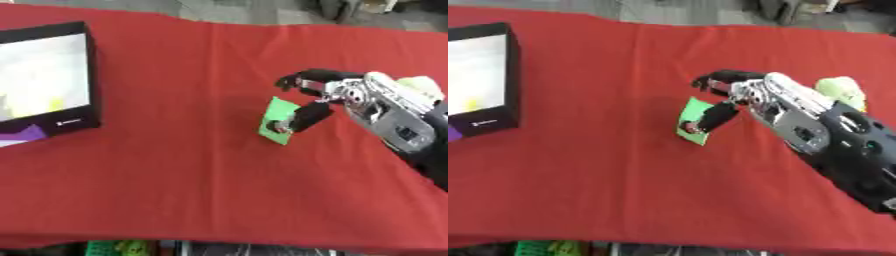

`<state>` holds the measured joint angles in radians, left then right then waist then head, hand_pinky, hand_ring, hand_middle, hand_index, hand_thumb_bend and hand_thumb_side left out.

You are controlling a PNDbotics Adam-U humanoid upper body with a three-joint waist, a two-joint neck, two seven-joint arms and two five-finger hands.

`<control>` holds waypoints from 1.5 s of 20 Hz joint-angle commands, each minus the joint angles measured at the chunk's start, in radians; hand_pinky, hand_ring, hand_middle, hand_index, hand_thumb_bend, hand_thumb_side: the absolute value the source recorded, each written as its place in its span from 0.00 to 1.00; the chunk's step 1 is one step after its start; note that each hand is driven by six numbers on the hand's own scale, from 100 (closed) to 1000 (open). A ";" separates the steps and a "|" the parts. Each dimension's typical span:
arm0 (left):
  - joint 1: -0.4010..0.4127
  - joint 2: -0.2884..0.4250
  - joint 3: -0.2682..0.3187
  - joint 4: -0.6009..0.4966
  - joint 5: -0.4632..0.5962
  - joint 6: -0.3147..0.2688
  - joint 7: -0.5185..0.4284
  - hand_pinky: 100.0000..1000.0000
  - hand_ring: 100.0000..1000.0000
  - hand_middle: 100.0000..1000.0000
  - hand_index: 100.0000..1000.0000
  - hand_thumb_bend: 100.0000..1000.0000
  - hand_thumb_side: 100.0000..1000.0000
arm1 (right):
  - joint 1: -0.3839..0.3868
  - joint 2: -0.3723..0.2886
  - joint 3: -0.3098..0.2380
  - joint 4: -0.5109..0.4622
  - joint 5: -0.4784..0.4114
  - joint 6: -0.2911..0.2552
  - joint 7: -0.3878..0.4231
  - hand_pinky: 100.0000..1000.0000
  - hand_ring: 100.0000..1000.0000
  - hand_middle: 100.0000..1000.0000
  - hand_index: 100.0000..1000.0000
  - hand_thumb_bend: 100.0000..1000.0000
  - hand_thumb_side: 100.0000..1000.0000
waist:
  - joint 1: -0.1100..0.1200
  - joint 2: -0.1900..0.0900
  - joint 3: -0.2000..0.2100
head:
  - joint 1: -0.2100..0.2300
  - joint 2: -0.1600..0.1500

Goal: Pick up the objects with one hand, pass them to the other hand, and then place them into the box on the other side of the table.

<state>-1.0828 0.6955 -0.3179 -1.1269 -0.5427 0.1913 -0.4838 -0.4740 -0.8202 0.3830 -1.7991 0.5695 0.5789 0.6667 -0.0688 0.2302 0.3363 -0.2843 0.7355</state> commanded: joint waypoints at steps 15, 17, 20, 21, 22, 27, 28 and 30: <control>-0.015 0.022 0.010 -0.013 -0.004 0.003 0.005 0.86 0.81 0.74 0.78 0.00 0.80 | -0.005 -0.007 -0.008 0.079 -0.015 0.212 0.206 0.97 0.99 0.85 0.95 0.35 0.46 | 0.010 -0.011 0.006 | -0.004 -0.004; -0.015 0.022 0.010 -0.013 -0.004 0.003 0.005 0.86 0.81 0.74 0.78 0.00 0.80 | -0.004 -0.005 -0.008 0.088 -0.014 0.211 0.206 0.96 0.99 0.84 0.94 0.36 0.46 | 0.010 -0.011 0.006 | -0.004 -0.005; -0.014 0.023 0.011 -0.012 -0.005 0.003 0.005 0.86 0.81 0.74 0.78 0.00 0.81 | -0.001 -0.003 -0.009 0.098 -0.015 0.208 0.203 0.96 0.99 0.83 0.94 0.36 0.46 | 0.010 -0.010 0.007 | -0.004 -0.007; -0.014 0.023 0.011 -0.012 -0.005 0.003 0.005 0.86 0.81 0.74 0.78 0.00 0.81 | 0.000 -0.003 -0.009 0.100 -0.016 0.207 0.202 0.96 0.99 0.83 0.93 0.36 0.46 | 0.010 -0.010 0.007 | -0.003 -0.007; -0.014 0.022 0.011 -0.012 -0.004 0.003 0.005 0.86 0.81 0.74 0.78 0.00 0.81 | 0.001 -0.002 -0.009 0.101 -0.017 0.206 0.201 0.96 0.99 0.83 0.93 0.36 0.46 | 0.010 -0.009 0.007 | -0.003 -0.008; -0.016 0.021 0.011 -0.013 -0.003 0.004 0.005 0.86 0.81 0.74 0.78 0.00 0.81 | 0.005 0.003 -0.007 0.115 -0.019 0.205 0.195 0.96 0.98 0.80 0.90 0.35 0.44 | 0.012 -0.006 0.011 | -0.004 -0.011; -0.016 0.021 0.011 -0.013 -0.004 0.004 0.005 0.86 0.81 0.74 0.78 0.00 0.81 | 0.005 0.003 -0.008 0.118 -0.019 0.205 0.192 0.96 0.98 0.80 0.89 0.35 0.44 | 0.012 -0.006 0.011 | -0.005 -0.011; -0.015 0.021 0.011 -0.013 -0.004 0.004 0.004 0.86 0.81 0.74 0.78 0.00 0.81 | 0.005 0.004 -0.008 0.122 -0.021 0.206 0.187 0.95 0.98 0.78 0.88 0.35 0.43 | 0.012 -0.005 0.011 | -0.005 -0.012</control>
<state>-1.0822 0.6955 -0.3177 -1.1310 -0.5455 0.1933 -0.4820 -0.4607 -0.7960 0.3834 -1.6760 0.5504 0.5852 0.6604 -0.0648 0.2391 0.3461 -0.2890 0.7350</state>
